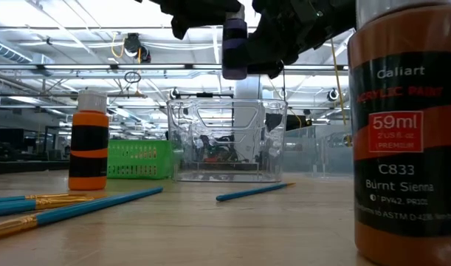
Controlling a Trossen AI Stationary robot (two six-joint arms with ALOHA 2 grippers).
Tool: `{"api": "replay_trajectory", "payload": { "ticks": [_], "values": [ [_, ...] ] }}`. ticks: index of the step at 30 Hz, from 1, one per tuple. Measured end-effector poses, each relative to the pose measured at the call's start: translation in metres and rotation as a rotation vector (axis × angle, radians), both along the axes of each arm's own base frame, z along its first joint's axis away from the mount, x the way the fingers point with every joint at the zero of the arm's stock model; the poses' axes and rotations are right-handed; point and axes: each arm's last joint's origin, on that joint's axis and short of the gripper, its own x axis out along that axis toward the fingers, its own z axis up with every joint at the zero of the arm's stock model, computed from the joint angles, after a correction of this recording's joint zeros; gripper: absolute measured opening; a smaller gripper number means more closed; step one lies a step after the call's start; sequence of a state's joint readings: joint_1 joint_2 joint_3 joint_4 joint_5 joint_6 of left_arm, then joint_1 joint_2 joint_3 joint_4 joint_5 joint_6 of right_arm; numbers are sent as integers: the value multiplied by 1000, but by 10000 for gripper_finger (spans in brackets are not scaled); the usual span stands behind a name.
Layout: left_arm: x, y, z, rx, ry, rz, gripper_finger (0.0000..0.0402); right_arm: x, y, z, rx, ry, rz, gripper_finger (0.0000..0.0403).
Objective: Pick & Place Paint Supplies
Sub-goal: Put the violet paint bottle into the transparent bin, then put the orange paint bottle into the transparent bin
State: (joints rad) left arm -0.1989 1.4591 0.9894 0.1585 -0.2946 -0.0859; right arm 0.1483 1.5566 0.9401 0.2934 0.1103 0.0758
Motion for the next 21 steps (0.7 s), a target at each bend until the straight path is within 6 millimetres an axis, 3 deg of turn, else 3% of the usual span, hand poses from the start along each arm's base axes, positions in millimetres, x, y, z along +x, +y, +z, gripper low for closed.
{"api": "replay_trajectory", "payload": {
  "ticks": [10, 13, 15, 18, 21],
  "values": [
    [-26, 27, 28, 33, -10, 91, 111, -29, -6, 28, -3, 53, -81, 201],
    [-30, 41, 27, 58, -33, 177, 24, -39, -6, 31, 7, 73, -86, 209],
    [-30, 51, 18, 44, -19, 206, 3, -44, -7, 33, 16, 48, -89, 210],
    [-32, 69, -3, 5, 40, 273, 4, -52, -10, 27, 18, 9, -109, 209],
    [-36, 86, -11, -30, 13, 338, 1, -56, -10, 16, 23, -35, -106, 204]
  ]
}}
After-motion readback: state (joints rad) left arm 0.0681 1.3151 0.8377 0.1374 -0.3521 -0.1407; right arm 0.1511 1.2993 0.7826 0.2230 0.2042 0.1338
